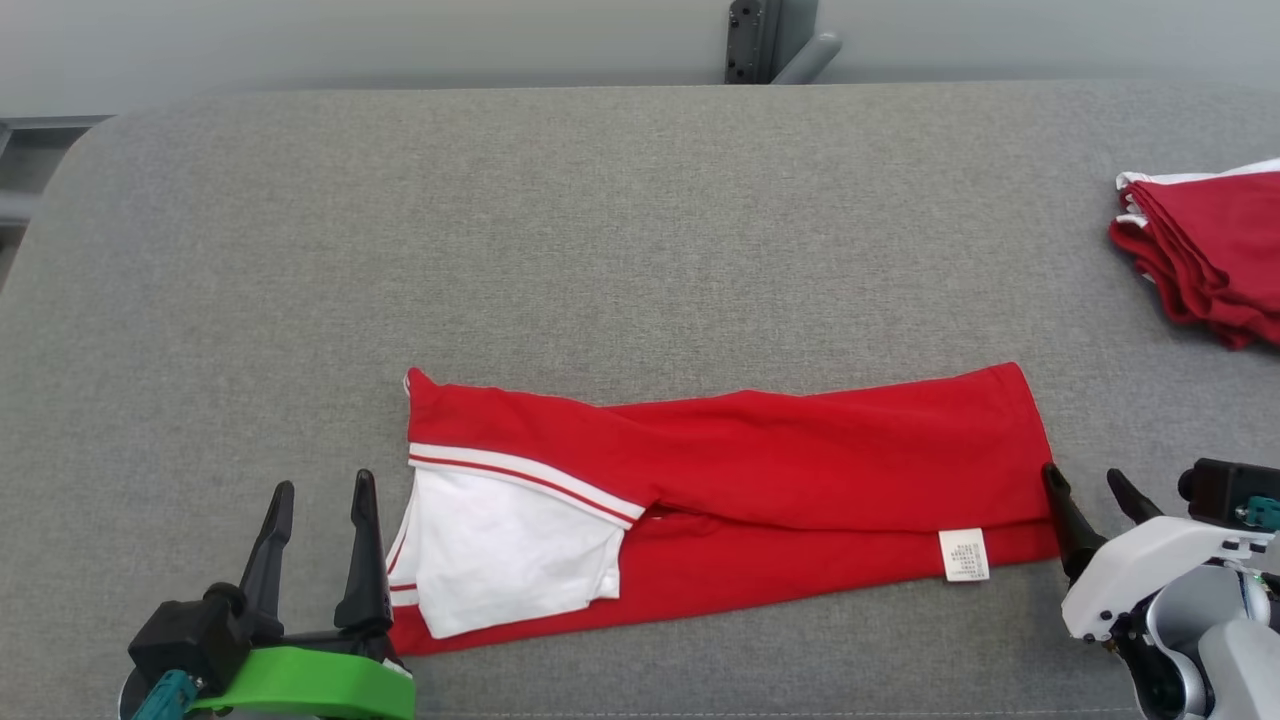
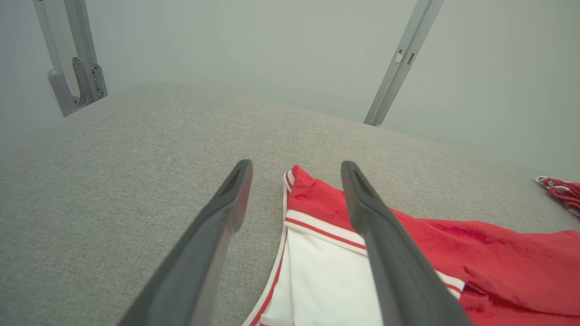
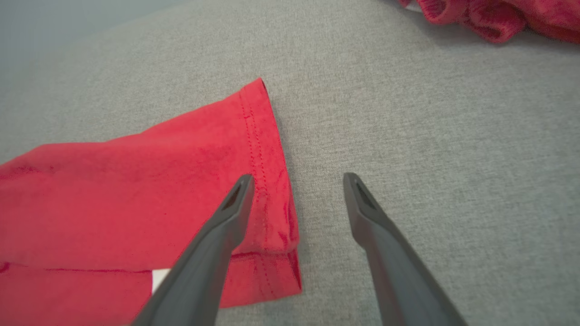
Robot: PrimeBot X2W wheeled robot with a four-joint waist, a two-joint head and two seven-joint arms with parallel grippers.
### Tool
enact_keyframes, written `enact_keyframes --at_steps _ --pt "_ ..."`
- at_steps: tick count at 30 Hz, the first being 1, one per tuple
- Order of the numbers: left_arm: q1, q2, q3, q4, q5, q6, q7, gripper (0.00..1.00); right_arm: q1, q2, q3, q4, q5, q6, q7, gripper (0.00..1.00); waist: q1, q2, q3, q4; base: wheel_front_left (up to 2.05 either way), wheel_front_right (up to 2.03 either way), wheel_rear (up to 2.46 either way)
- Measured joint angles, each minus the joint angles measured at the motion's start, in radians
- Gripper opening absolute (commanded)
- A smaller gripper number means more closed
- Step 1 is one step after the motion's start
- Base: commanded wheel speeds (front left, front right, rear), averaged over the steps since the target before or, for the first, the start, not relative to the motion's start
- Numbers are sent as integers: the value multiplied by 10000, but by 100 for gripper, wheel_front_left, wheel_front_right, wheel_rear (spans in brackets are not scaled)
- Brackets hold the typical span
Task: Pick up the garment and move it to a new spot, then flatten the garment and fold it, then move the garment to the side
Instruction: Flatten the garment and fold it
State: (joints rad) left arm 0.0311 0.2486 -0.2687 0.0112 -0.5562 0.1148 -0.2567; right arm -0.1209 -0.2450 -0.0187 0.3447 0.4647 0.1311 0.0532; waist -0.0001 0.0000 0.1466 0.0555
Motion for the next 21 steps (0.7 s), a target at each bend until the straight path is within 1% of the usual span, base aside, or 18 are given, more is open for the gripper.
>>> enact_keyframes --at_steps 10,14,15,16,18,19,20,21 --pt "-9 -330 192 307 242 -33 -44 100 -941 -328 782 2040 232 0 903 100 0 1 -106 517 0 0 0" --pt "3 -407 324 324 380 -105 -44 100 -1123 -345 1160 2320 658 -10 966 100 0 0 -107 631 0 0 0" --pt "21 -431 389 316 397 -134 -44 100 -1170 -397 1421 2334 819 -10 970 100 0 0 -85 641 0 0 0" --pt "35 -454 426 309 426 -140 -44 100 -1197 -414 1542 2330 895 -12 961 48 0 0 -77 636 0 0 0" --pt "52 -470 454 301 460 -151 -44 100 -1225 -414 1645 2328 959 -12 947 25 0 0 -71 623 0 0 0" --pt "64 -485 485 295 479 -157 -44 100 -1255 -412 1743 2341 1003 -12 945 20 0 0 -65 605 0 0 0" --pt "74 -497 520 295 495 -167 -44 100 -1288 -414 1843 2345 1055 -8 930 4 0 0 -61 583 0 0 0" --pt "81 -506 527 295 499 -171 -44 100 -1313 -424 1927 2364 1076 -6 869 0 0 0 -57 557 0 0 0"
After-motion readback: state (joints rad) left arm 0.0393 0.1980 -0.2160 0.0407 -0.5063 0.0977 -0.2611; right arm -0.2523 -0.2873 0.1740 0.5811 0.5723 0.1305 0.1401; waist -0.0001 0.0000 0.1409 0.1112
